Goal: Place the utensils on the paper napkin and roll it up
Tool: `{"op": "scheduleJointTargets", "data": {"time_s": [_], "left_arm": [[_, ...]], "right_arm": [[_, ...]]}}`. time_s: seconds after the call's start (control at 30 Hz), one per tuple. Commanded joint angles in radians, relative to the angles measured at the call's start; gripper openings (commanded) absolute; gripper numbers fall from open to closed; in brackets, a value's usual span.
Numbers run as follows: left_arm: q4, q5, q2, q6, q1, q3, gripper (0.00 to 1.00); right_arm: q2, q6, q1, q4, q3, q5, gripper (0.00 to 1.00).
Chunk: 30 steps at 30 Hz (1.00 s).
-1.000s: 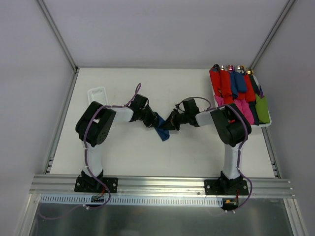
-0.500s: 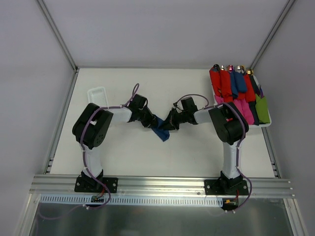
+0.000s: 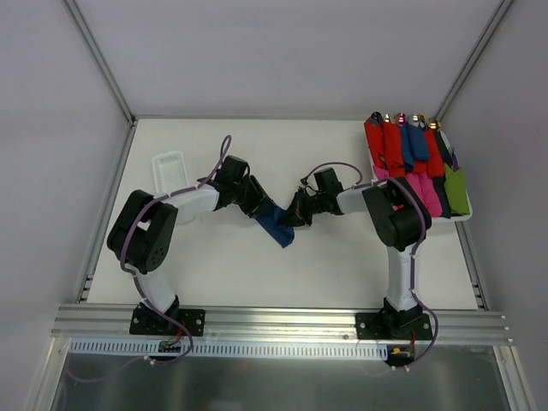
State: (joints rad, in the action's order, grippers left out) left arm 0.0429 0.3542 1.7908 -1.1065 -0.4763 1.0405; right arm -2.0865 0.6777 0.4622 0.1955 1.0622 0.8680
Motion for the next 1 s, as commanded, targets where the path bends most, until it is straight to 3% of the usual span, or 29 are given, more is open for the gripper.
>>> {"op": "scheduleJointTargets", "data": {"time_s": [0.0,0.2,0.47,0.57,0.7,0.97], "left_arm": [[0.009,-0.006,-0.099,0.034,0.015,-0.033,0.35],[-0.043,0.009,-0.177,0.065,0.015,-0.149,0.2],[-0.45,0.077,-0.171,-0.025,0.018,-0.367,0.0],[-0.663,0.091,-0.134,-0.081,0.015,-0.425,0.0],[-0.82,0.08,-0.081,-0.139,0.015,-0.467,0.0],[-0.822,0.026,0.008,-0.203,0.016,-0.496,0.0]], "right_arm": [[-0.103,0.092,-0.013,-0.272,-0.054,-0.087,0.06],[-0.106,0.088,-0.013,-0.272,-0.051,-0.087,0.04],[-0.101,0.085,-0.016,-0.269,-0.053,-0.089,0.04],[-0.098,0.083,-0.016,-0.272,-0.054,-0.09,0.04],[-0.093,0.083,-0.016,-0.272,-0.057,-0.093,0.03],[-0.078,0.074,-0.03,-0.274,-0.056,-0.083,0.02]]}}
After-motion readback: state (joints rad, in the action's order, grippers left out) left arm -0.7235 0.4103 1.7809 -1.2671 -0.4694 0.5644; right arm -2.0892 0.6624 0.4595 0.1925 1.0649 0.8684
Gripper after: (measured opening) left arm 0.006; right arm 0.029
